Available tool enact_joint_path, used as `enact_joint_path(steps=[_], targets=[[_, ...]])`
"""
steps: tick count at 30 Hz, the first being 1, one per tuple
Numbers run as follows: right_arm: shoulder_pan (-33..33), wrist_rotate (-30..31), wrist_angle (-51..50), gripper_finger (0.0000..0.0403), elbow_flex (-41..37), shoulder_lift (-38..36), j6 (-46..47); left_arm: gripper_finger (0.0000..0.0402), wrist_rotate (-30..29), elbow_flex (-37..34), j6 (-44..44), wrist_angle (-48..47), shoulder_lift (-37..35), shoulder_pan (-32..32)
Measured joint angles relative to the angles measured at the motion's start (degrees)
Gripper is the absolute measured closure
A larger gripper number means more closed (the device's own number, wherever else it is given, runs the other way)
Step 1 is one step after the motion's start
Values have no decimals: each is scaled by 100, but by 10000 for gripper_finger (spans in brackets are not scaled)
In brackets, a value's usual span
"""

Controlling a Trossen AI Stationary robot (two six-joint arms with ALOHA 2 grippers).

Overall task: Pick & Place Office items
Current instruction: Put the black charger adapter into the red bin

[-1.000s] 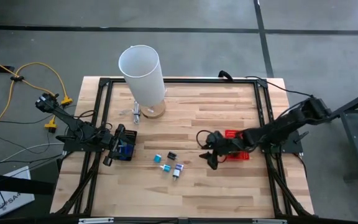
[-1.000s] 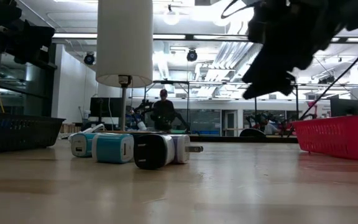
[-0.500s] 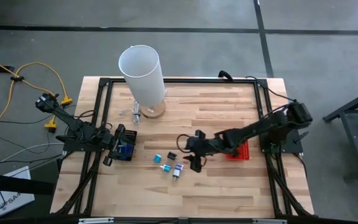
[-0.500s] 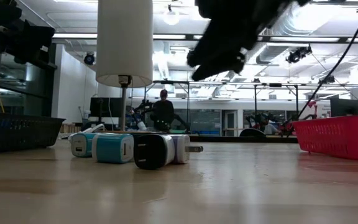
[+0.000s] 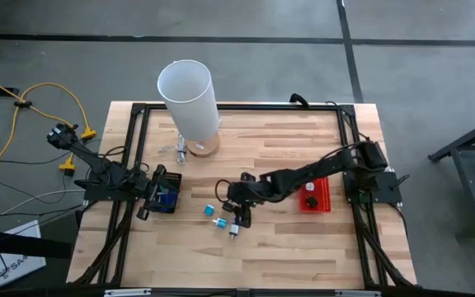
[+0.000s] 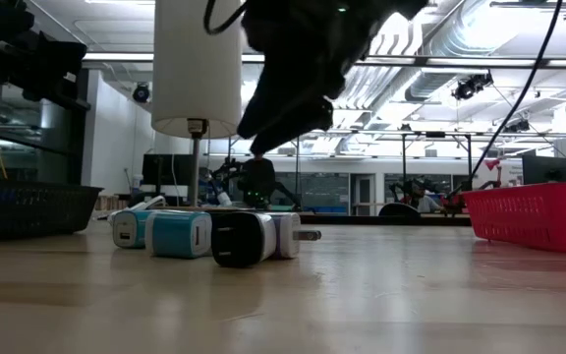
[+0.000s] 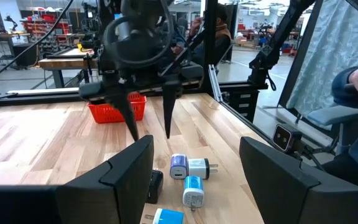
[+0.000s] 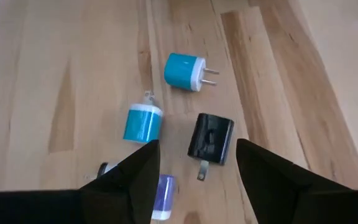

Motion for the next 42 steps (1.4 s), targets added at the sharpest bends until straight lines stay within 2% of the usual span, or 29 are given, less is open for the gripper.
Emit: enact_joint_path(steps=[7, 14, 42], targets=[[-111, -126, -704, 204, 864, 365, -57, 169, 2, 0, 0, 0, 0, 0], [-124, 20, -1291, 204, 1278, 734, -55, 169, 2, 0, 0, 4, -2, 0], [-109, 111, -948, 204, 1282, 1282, 524, 169, 2, 0, 0, 46, -7, 0]])
